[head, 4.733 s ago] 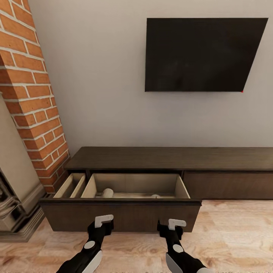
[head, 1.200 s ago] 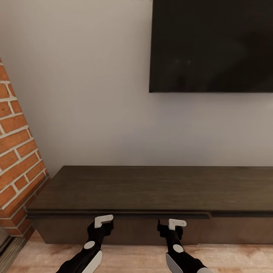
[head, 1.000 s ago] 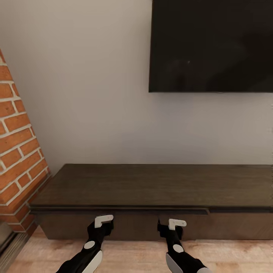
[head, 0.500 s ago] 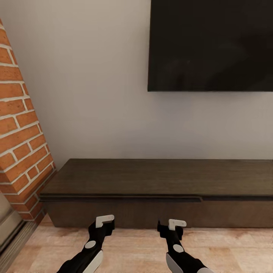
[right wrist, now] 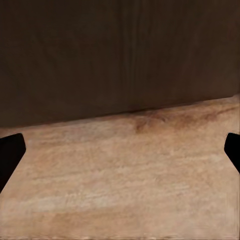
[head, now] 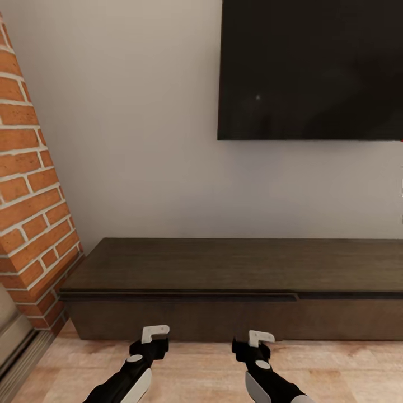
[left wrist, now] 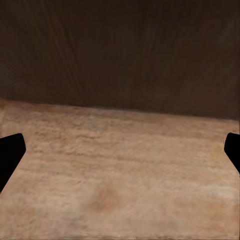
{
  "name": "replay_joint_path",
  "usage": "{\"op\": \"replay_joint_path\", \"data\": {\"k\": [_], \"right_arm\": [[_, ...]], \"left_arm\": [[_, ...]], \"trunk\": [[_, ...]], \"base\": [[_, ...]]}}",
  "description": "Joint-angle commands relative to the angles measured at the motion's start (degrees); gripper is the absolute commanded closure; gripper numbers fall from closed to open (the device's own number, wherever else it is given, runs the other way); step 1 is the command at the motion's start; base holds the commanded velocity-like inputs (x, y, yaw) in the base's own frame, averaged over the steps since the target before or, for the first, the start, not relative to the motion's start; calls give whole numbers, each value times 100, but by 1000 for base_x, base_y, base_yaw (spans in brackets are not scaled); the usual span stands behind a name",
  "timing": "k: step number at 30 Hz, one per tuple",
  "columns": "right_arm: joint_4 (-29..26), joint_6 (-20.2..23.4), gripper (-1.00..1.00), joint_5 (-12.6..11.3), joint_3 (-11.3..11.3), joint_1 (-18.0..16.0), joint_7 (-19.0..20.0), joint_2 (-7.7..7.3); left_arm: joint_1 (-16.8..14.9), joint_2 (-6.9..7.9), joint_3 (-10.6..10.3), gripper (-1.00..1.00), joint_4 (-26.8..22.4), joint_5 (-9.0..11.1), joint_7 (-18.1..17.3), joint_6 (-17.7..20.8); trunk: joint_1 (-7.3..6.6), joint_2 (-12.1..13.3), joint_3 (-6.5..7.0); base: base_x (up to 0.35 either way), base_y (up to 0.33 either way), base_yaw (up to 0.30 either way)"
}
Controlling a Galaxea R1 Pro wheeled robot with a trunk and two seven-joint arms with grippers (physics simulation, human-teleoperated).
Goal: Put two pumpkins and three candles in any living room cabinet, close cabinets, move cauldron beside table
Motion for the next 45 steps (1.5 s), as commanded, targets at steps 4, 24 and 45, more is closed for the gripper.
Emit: {"op": "replay_joint_path", "data": {"k": [4,24,45], "right_arm": [[2,256,-100,-82,50,-5,-49,-9],[135,1392,-100,-843,50,-5,-59,-31],[1012,1317,-100,-864,43,0,-40,-8]], "left_arm": [[-5,-1,-48,-100,10,50,53,406],[0,-99,115,-100,684,96,258,1591],[23,-160,114,-100,1681,87,249,1556]], "trunk": [[-11,3,84],[-373,650,459],[-834,1493,836]], "base": [[0,0,0],[0,0,0],[0,0,0]]}}
